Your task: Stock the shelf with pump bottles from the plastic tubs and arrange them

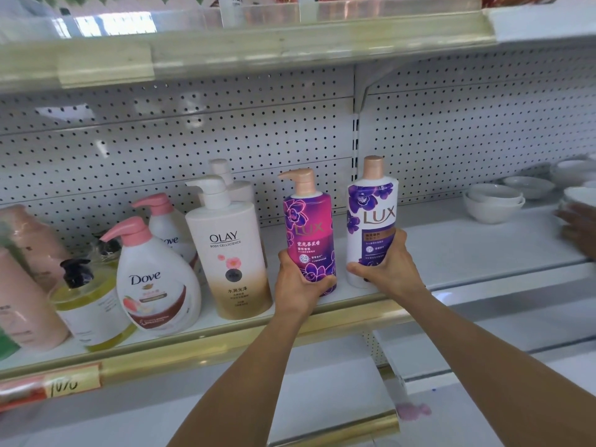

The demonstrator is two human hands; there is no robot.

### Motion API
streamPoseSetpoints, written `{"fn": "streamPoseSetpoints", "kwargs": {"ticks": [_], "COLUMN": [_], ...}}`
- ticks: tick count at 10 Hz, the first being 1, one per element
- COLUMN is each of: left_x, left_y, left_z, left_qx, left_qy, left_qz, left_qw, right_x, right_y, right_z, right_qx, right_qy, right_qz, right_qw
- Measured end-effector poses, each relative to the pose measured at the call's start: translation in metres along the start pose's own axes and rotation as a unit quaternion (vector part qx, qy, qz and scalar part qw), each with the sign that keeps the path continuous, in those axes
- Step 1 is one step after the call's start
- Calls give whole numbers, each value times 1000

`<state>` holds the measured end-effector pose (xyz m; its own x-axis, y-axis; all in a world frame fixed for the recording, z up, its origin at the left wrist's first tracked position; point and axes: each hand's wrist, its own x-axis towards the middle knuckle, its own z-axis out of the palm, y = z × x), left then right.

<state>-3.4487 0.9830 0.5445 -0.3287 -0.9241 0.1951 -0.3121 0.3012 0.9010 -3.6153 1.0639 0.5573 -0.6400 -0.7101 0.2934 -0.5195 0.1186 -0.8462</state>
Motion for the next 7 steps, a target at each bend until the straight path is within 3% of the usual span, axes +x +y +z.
{"fn": "streamPoseSetpoints", "kwargs": {"ticks": [3, 5, 6, 7], "left_x": [2, -4, -32, -69], "left_y": [2, 3, 11, 18], "left_z": [-2, -15, -30, -42], "left_qx": [-4, 43, 119, 209], "left_qy": [-24, -89, -102, -68], "left_qz": [-22, -79, -42, 61], "left_qw": [999, 992, 987, 974], "right_x": [5, -8, -34, -65], "right_y": [3, 7, -9, -32], "right_z": [-5, -14, -21, -19], "right_qx": [2, -83, -182, -289], "right_qy": [-44, -37, -23, -5], "right_qz": [31, 54, 35, -49], "right_qw": [999, 994, 982, 956]}}
